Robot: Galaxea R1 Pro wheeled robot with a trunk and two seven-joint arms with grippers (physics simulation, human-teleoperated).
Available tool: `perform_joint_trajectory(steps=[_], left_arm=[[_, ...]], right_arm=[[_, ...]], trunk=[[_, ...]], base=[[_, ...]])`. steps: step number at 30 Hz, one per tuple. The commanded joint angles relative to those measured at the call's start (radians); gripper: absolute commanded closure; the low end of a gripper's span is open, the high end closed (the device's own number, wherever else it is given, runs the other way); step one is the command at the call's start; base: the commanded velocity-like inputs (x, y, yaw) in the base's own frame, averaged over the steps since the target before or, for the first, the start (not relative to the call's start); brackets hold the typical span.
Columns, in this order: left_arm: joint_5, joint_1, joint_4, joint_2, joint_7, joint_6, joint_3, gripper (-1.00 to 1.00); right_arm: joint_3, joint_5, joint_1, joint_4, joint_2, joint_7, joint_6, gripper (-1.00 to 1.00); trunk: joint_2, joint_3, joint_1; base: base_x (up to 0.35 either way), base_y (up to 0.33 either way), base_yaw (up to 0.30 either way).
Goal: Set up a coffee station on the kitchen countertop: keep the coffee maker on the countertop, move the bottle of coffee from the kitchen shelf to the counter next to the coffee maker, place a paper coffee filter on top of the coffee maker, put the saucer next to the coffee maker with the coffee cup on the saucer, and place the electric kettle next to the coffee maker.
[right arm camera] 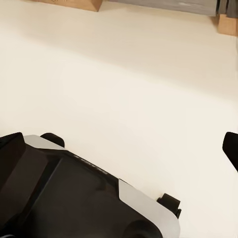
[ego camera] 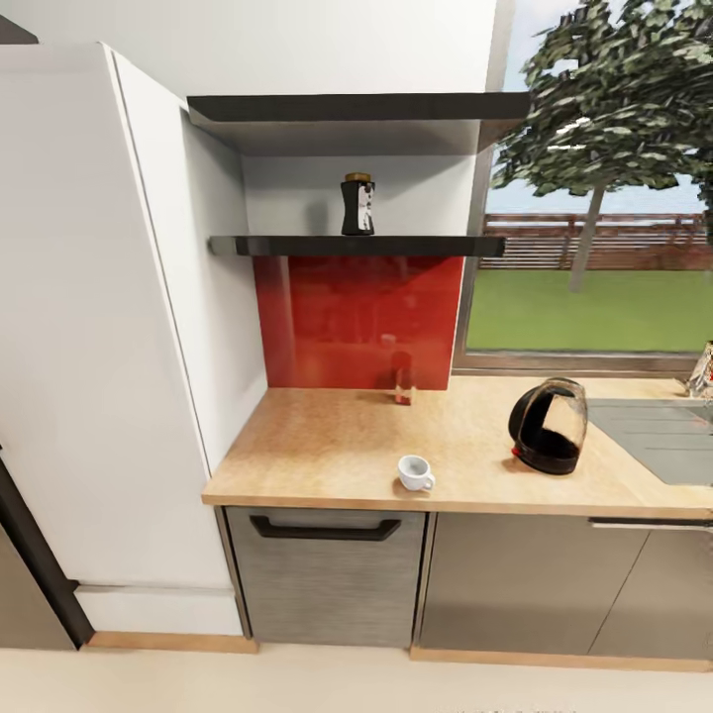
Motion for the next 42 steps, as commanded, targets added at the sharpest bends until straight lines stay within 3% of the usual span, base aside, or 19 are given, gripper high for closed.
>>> perform_joint_trajectory(steps=[1,29,33,34,36,37,41,42], left_arm=[[0.001,0.0,-0.001,0.0,-0.005,-0.001,0.002,-1.0],[0.0,0.0,-0.009,-0.002,-0.004,-0.002,-0.004,-1.0],[0.002,0.0,-0.227,-0.003,-0.009,0.041,-0.01,-1.0],[0.002,0.0,-0.311,-0.003,-0.011,0.092,-0.02,-1.0],[0.002,0.0,-0.396,-0.003,-0.019,0.167,-0.04,-1.0],[0.002,0.0,-0.479,-0.003,-0.03,0.252,-0.07,-1.0],[0.003,0.0,-0.618,-0.005,-0.047,0.395,-0.149,-1.0],[0.004,0.0,-0.694,-0.013,-0.053,0.468,-0.209,-1.0]], right_arm=[[0.006,-0.005,-0.001,0.001,-0.001,0.0,-0.004,-1.0],[0.005,-0.007,-0.001,0.001,-0.018,0.002,-0.002,-1.0],[0.004,-0.007,-0.001,0.001,-0.023,0.001,-0.003,-1.0],[0.004,-0.006,-0.001,0.001,-0.024,0.0,-0.004,-1.0],[0.004,-0.006,-0.001,0.001,-0.024,0.0,-0.004,-1.0],[0.004,-0.006,-0.001,0.001,-0.024,0.0,-0.004,-1.0],[0.004,-0.006,-0.001,0.001,-0.024,-0.001,-0.004,-1.0],[0.004,-0.006,-0.001,0.001,-0.024,-0.001,-0.004,-1.0]], trunk=[[-0.001,-0.001,0.0],[-0.001,-0.001,0.0],[-0.001,-0.001,0.0],[-0.001,-0.001,0.0],[-0.001,-0.001,0.0],[-0.001,-0.001,0.0],[-0.001,-0.001,0.0],[-0.001,-0.001,0.0]], base=[[0.0,0.0,-0.171],[0.0,0.0,-0.031],[0.0,0.0,0.0],[0.0,0.0,0.0],[0.0,0.0,0.0],[0.0,0.0,0.0],[0.0,0.0,0.0],[0.0,0.0,0.0]])
